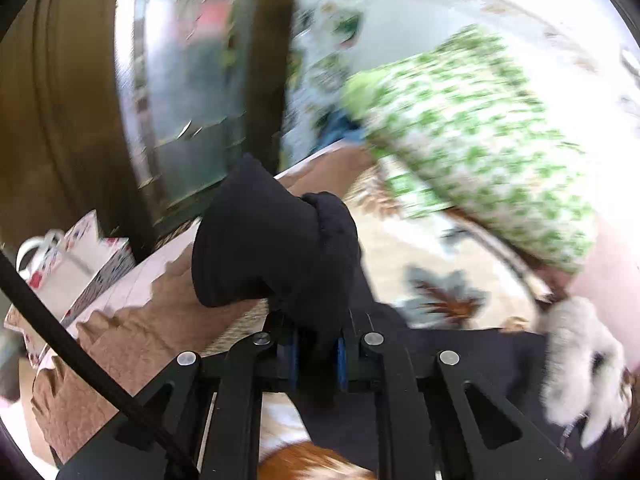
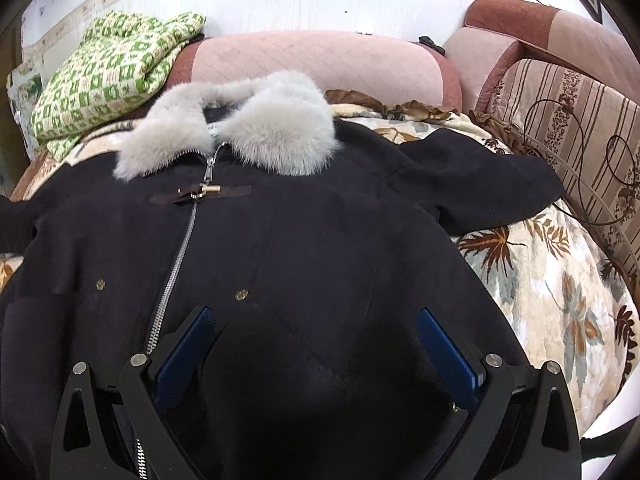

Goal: Fold large clothes

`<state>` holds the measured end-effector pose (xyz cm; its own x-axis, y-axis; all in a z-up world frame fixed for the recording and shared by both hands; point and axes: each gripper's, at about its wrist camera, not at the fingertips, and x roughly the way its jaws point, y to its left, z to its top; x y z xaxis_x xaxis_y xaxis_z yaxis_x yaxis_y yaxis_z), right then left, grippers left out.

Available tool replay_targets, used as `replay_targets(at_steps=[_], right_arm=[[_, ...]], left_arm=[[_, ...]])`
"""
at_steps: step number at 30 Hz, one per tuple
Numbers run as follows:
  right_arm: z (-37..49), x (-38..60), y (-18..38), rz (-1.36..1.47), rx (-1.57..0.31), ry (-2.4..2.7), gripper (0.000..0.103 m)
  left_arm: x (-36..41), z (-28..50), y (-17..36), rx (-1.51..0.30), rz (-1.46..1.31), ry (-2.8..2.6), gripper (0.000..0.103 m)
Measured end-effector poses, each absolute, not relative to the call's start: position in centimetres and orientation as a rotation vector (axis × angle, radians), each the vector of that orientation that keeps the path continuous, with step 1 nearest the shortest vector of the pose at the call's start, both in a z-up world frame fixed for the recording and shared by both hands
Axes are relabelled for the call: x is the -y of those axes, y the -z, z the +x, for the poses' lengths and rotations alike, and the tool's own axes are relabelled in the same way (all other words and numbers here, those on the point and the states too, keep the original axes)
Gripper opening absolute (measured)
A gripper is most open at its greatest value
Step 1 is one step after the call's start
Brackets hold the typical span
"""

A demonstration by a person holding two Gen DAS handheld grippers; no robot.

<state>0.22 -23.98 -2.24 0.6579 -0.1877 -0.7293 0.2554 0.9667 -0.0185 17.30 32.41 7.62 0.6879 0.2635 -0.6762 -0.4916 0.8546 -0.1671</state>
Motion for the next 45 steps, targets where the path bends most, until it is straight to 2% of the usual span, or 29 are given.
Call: replay_targets(at_steps=[6,12,26,32,33,34,35,38,41,45], right_arm=[[-0.3,25.1,1.6,0.135,-0.783,0.256,0.102],[-0.7,25.9,1.3,0.169,-0.765,0.248,0.102],[-0.2,27.6,3.0,0.282,-0.814,0.226,0.102],[-0.2,28.3,3.5,0.322,-0.828,0.23,0.102],[-0.2,28.4,3.6,0.324,-0.83,0.229,0.102],[-0.2,28.3,3.6,0.324,-0.832,0.228,0.102],[-0.2,28.3,3.6,0.324,-0.83,0.226,0.102],[-0.2,28.2,3.4,0.324,-0.817,0.21,0.102],[-0.2,27.5,2.8,0.313,-0.808,0.189,0.102],[0.1,25.7,0.7,0.283,-0.779,0.137,0.102]], left_arm=[[-23.6,16.3,-11.7,-0.615,-0.252,-0.28,0.013],[-15.8,16.1,-11.6,-0.619,-0.193,-0.137,0.012],[-1.3,17.4,-1.9,-0.816,-0.127,0.059,0.012],[2.2,17.7,1.5,-0.851,-0.037,0.054,0.014],[2.4,17.7,1.8,-0.854,-0.017,0.049,0.016],[2.5,17.5,1.8,-0.856,-0.007,0.059,0.025],[2.5,17.2,1.6,-0.856,-0.012,0.086,0.041],[2.1,14.9,-0.5,-0.812,-0.077,0.185,0.062],[2.2,11.2,-3.4,-0.728,-0.028,0.211,0.072],[1.2,7.3,-5.8,-0.641,0.044,0.16,0.073]])
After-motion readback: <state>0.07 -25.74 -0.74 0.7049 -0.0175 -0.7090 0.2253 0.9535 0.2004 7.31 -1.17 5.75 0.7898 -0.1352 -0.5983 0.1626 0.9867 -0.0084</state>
